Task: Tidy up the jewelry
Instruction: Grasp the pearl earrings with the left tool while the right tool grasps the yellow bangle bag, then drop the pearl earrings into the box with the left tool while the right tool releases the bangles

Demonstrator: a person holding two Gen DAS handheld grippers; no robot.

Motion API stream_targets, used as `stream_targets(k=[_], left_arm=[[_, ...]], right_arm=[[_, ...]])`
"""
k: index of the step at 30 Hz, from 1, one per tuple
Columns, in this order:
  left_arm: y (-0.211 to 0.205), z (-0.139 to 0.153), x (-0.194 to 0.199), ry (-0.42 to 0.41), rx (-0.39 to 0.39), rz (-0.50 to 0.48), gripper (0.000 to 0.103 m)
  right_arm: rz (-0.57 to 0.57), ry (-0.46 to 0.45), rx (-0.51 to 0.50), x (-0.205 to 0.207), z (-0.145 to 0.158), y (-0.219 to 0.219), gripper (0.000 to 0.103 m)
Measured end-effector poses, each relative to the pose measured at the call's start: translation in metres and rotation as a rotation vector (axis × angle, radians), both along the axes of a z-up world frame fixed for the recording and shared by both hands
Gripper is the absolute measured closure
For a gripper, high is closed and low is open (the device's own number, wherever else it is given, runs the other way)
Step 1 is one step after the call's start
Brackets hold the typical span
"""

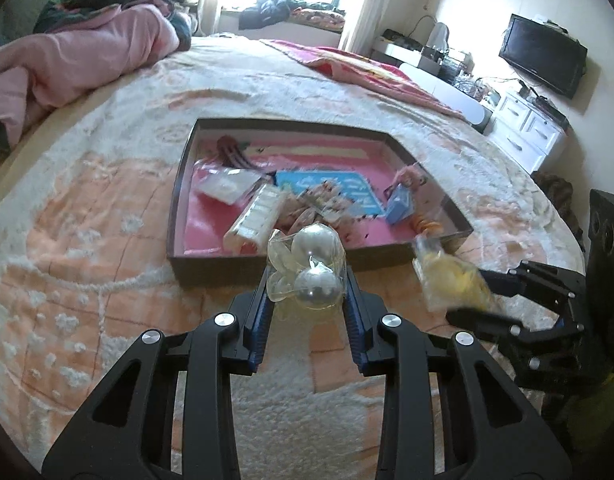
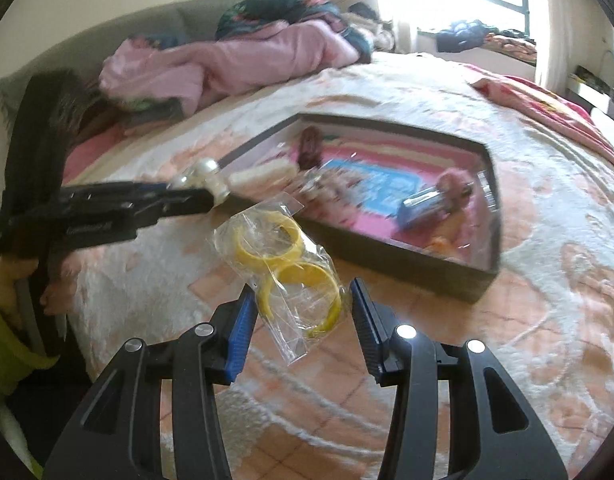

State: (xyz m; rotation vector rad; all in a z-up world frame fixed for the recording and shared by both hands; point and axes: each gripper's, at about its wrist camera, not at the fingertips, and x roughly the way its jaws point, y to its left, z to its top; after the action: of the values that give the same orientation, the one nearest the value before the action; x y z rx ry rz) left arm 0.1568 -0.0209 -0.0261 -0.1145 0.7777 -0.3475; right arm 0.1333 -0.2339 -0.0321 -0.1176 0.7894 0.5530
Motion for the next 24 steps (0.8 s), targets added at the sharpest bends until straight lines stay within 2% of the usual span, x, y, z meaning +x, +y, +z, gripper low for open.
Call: stream_targets(k=[11,24], left_arm=[[-0.021,0.016,0.015,-0.030,-0.007,-0.003,0.078],[-0.058,0.024,0.038,-0.065,-0.004,-0.053,0.078]], right_arm=[[-0.121,-0.090,0.044,0.010,0.023,-0.029,0.059],[-0.256,-0.129,0.065,0.034,0.028,-0.062,0.059]])
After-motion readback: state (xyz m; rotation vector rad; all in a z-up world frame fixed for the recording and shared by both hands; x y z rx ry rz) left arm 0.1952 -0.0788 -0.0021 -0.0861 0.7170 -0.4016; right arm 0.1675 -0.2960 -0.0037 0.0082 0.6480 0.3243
